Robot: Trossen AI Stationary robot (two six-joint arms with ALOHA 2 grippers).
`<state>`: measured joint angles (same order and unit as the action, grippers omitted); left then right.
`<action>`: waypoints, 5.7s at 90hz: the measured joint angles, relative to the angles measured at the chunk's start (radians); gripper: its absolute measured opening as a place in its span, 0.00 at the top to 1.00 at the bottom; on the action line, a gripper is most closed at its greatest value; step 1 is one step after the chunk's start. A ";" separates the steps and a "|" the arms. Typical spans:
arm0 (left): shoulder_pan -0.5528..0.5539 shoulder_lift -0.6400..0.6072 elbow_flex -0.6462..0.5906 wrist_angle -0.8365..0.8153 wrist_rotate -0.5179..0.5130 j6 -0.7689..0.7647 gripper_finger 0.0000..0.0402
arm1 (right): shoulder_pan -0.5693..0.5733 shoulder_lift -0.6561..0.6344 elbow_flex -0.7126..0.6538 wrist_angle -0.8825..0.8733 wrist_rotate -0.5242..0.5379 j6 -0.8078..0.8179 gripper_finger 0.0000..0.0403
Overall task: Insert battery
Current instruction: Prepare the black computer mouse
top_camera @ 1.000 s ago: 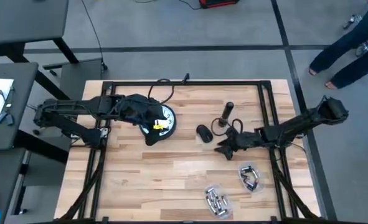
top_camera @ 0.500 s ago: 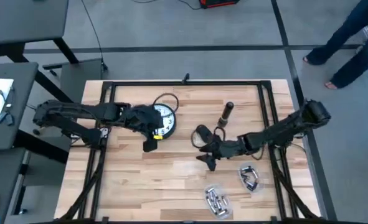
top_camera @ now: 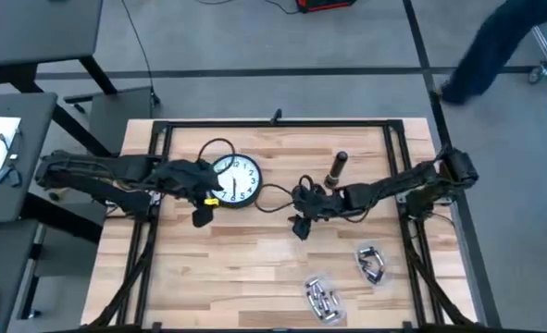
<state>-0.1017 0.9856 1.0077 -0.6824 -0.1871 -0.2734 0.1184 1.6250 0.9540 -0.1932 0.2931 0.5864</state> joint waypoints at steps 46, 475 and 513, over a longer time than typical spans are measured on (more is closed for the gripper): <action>0.000 -0.038 -0.041 -0.002 -0.001 -0.022 0.46 | -0.088 0.200 0.142 -0.238 0.035 0.171 0.48; 0.001 -0.031 -0.021 0.050 -0.002 0.007 0.46 | 0.077 -0.023 0.133 -0.122 -0.220 0.103 0.35; 0.001 0.286 -0.021 0.266 0.044 0.108 0.46 | 0.277 -0.258 -0.210 0.016 0.066 0.882 0.35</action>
<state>-0.1005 1.2717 0.9863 -0.4162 -0.1428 -0.1655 0.3952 1.3675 0.7437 -0.1769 0.3591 1.4682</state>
